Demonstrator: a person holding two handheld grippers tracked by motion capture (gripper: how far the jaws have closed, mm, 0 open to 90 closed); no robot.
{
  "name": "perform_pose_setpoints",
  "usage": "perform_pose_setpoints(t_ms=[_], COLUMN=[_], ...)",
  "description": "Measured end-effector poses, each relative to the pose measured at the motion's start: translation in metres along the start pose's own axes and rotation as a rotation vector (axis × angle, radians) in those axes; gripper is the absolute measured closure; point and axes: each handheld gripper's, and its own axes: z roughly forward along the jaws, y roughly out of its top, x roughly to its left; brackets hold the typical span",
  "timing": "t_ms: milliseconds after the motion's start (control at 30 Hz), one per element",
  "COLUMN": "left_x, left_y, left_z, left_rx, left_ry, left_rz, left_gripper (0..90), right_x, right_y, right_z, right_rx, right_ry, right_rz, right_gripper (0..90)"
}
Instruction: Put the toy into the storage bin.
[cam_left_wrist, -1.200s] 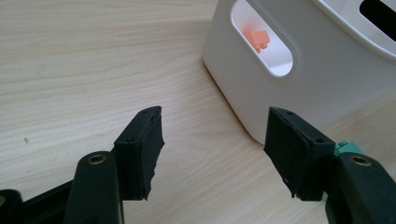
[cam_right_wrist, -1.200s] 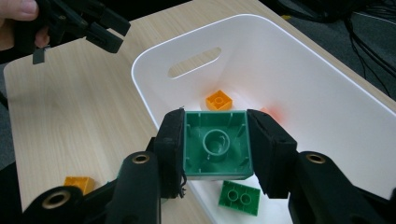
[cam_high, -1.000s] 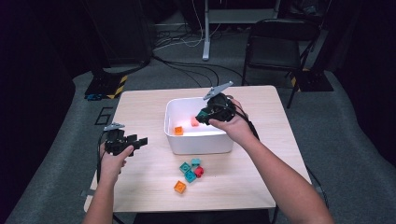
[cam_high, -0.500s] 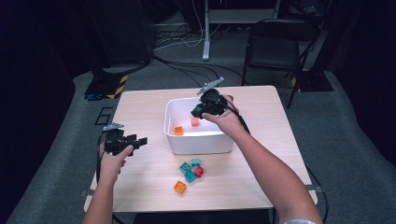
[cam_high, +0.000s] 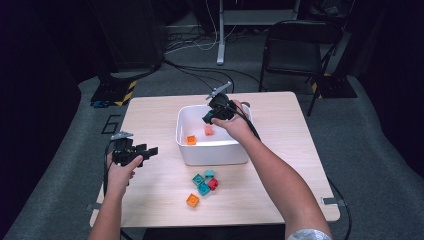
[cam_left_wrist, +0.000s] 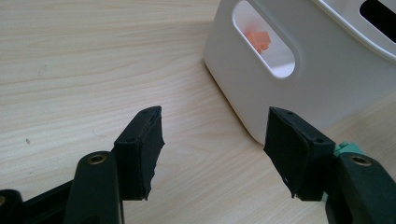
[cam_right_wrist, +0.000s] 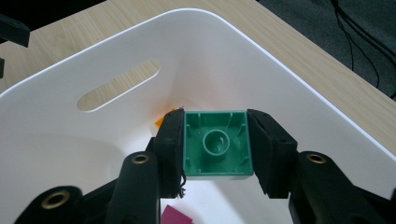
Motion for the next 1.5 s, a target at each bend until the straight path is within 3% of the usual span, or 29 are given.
perform_pose_setpoints(t_ms=[133, 333, 467, 633, 800, 867, 1067, 1367, 1500], left_x=[0.0, 0.001, 0.001, 0.001, 0.0, 0.0, 0.0, 0.0, 0.0], left_y=[0.0, 0.0, 0.0, 0.0, 0.0, 0.0, 0.0, -0.001, -0.001], left_z=[-0.001, -0.003, -0.003, -0.002, -0.003, -0.003, -0.003, -0.002, -0.002], left_rx=[-0.002, -0.004, -0.005, -0.003, -0.003, -0.003, -0.002, 0.001, 0.002], left_ry=[-0.002, 0.002, 0.003, 0.005, 0.004, 0.006, 0.009, 0.009, 0.01], left_rz=[-0.001, 0.0, -0.003, 0.001, 0.0, 0.002, 0.006, 0.001, 0.003], left_gripper=[36.6, 36.6, 36.6, 36.6, 36.6, 36.6, 36.6, 36.6, 36.6], right_x=[0.004, 0.007, 0.013, 0.03, 0.049, 0.057, 0.08, 0.104, 0.11], right_y=[0.002, 0.002, 0.005, 0.004, -0.002, -0.007, -0.025, -0.055, -0.073], right_z=[0.01, 0.007, -0.004, -0.024, -0.046, -0.054, -0.068, -0.074, -0.069], right_rx=[0.021, 0.017, -0.009, -0.035, -0.077, -0.101, -0.132, -0.136, -0.125], right_ry=[0.001, -0.006, -0.003, 0.022, 0.045, 0.038, 0.076, 0.089, 0.099], right_rz=[0.003, -0.021, -0.015, -0.066, -0.077, -0.098, -0.146, -0.183, -0.2], right_gripper=[52.3, 49.8, 47.8, 42.4, 41.3, 40.3, 40.0, 40.8, 47.6])
